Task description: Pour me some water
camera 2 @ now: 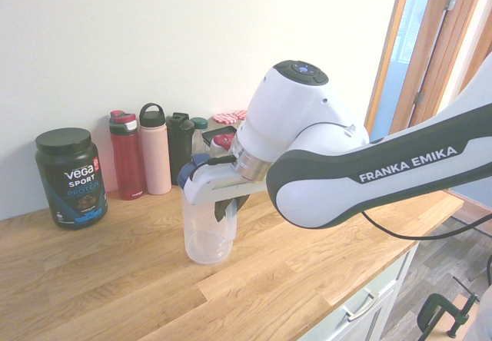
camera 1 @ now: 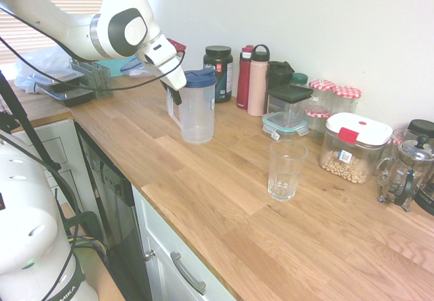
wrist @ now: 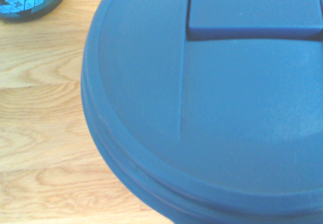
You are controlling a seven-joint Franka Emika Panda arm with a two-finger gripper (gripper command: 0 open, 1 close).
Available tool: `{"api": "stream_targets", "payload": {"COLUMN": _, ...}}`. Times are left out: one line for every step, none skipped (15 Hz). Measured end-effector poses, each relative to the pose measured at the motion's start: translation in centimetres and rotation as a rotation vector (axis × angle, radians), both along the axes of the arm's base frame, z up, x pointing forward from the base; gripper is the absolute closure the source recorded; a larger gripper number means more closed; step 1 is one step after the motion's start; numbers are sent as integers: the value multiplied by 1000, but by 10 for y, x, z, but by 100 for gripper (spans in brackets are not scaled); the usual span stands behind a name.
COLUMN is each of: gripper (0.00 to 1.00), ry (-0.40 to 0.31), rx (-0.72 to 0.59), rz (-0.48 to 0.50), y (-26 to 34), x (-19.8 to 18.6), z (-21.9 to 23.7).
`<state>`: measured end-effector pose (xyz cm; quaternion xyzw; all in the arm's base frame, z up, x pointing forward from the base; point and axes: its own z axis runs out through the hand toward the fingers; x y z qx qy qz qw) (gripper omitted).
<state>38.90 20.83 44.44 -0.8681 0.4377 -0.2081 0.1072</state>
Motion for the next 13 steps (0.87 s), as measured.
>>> {"api": "stream_targets", "payload": {"gripper": 0, "ry": 8, "rx": -5, "rz": -2, "y": -2, "x": 2, "z": -4}}
{"api": "stream_targets", "payload": {"gripper": 0, "ry": 17, "rx": -7, "rz": -2, "y": -3, "x": 4, "z": -8}}
{"api": "stream_targets", "payload": {"gripper": 0, "ry": 25, "rx": -9, "rz": -3, "y": -5, "x": 7, "z": -12}}
{"api": "stream_targets", "payload": {"gripper": 0, "ry": 37, "rx": -8, "rz": -5, "y": -6, "x": 8, "z": -16}}
{"api": "stream_targets", "payload": {"gripper": 0, "ry": 60, "rx": -11, "rz": -1, "y": -5, "x": 6, "z": -20}}
{"api": "stream_targets", "payload": {"gripper": 0, "ry": 90, "rx": -18, "rz": 8, "y": -2, "x": 2, "z": -24}}
{"api": "stream_targets", "payload": {"gripper": 0, "ry": 123, "rx": -20, "rz": 21, "y": 2, "x": -4, "z": -26}}
{"api": "stream_targets", "payload": {"gripper": 0, "ry": 161, "rx": -16, "rz": 38, "y": 6, "x": -12, "z": -25}}
{"api": "stream_targets", "payload": {"gripper": 0, "ry": 207, "rx": -15, "rz": 51, "y": 5, "x": -20, "z": -21}}
{"api": "stream_targets", "payload": {"gripper": 0, "ry": 249, "rx": -24, "rz": 56, "y": -1, "x": -30, "z": -12}}
{"api": "stream_targets", "payload": {"gripper": 0, "ry": 268, "rx": -32, "rz": 54, "y": -11, "x": -38, "z": 1}}
{"api": "stream_targets", "payload": {"gripper": 0, "ry": 273, "rx": -37, "rz": 45, "y": -25, "x": -46, "z": 14}}
{"api": "stream_targets", "payload": {"gripper": 0, "ry": 273, "rx": -37, "rz": 33, "y": -41, "x": -53, "z": 26}}
